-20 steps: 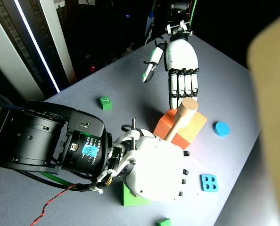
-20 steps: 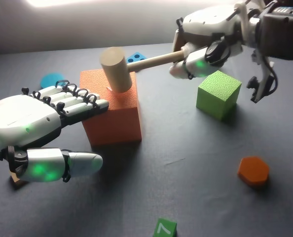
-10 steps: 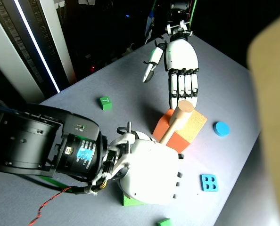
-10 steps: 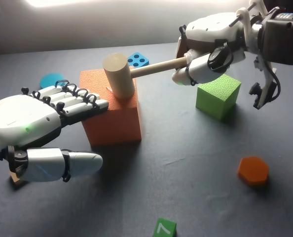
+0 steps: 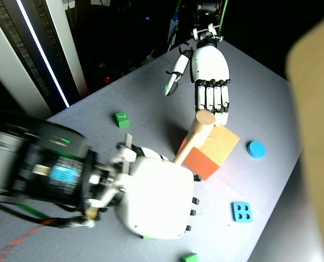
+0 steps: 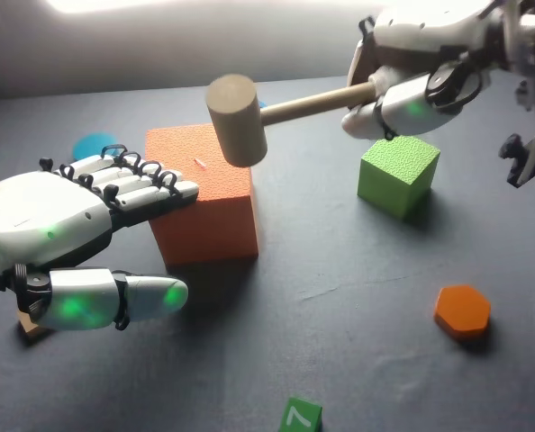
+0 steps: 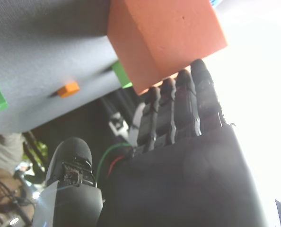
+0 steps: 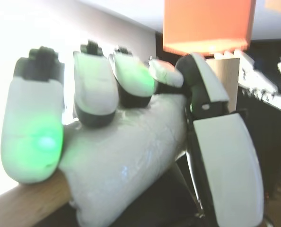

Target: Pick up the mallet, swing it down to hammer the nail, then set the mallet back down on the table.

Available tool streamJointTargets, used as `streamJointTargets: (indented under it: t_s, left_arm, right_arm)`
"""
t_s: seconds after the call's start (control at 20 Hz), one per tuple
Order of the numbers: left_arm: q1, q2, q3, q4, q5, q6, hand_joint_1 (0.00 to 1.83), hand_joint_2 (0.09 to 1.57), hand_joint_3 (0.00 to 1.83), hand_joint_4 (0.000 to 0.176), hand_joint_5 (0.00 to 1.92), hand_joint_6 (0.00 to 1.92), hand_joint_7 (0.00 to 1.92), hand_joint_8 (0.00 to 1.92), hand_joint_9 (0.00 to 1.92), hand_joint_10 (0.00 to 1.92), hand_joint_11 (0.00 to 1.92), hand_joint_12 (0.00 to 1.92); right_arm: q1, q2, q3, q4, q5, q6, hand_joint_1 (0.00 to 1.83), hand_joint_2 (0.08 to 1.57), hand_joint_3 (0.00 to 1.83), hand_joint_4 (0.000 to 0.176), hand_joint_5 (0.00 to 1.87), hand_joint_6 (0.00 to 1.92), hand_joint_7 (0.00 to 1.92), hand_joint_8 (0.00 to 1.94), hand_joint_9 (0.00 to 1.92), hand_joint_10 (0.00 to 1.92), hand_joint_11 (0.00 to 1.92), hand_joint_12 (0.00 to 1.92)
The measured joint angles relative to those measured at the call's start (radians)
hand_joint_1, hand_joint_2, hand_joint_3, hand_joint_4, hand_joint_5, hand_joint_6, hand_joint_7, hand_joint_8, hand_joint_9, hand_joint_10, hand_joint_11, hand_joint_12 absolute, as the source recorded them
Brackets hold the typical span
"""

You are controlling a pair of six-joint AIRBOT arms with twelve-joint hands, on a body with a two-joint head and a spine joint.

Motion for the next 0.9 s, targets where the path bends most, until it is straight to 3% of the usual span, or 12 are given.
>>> streamJointTargets:
  t_s: [0.3, 0.4, 0.55, 0.9]
  left_arm:
    - [-0.024, 0.001, 0.0, 0.005, 0.012, -0.003, 0.0, 1.22, 0.0, 0.0, 0.17, 0.0, 0.17, 0.0, 0.14, 0.0, 0.0, 0.32]
    - [-0.031, 0.006, 0.0, 0.013, 0.021, -0.004, 0.0, 1.22, 0.0, 0.0, 0.18, 0.0, 0.18, 0.0, 0.14, 0.0, 0.0, 0.32]
    - [-0.056, 0.024, -0.001, 0.028, 0.051, -0.008, 0.0, 1.22, 0.0, 0.0, 0.17, 0.0, 0.17, 0.0, 0.15, 0.0, 0.0, 0.34]
    - [-0.113, 0.056, -0.002, 0.065, 0.091, -0.033, 0.0, 1.21, 0.0, 0.0, 0.19, 0.0, 0.2, 0.0, 0.16, 0.0, 0.0, 0.32]
  right_arm:
    - [-0.023, 0.081, -0.114, 0.001, 0.025, 0.003, 0.75, 1.53, 0.0, 0.176, 1.29, 1.92, 1.58, 1.94, 1.72, 1.92, 1.88, 1.92]
    - [-0.069, 0.085, -0.127, 0.0, 0.035, -0.068, 0.73, 1.53, 0.0, 0.176, 1.31, 1.92, 1.59, 1.94, 1.72, 1.92, 1.88, 1.92]
    - [-0.153, 0.07, -0.123, -0.049, 0.041, -0.109, 0.77, 1.52, 0.0, 0.176, 1.29, 1.92, 1.59, 1.94, 1.73, 1.92, 1.9, 1.92]
    - [-0.202, -0.017, -0.1, -0.113, 0.121, -0.109, 0.77, 1.52, 0.0, 0.176, 1.34, 1.92, 1.59, 1.94, 1.73, 1.92, 1.88, 1.92]
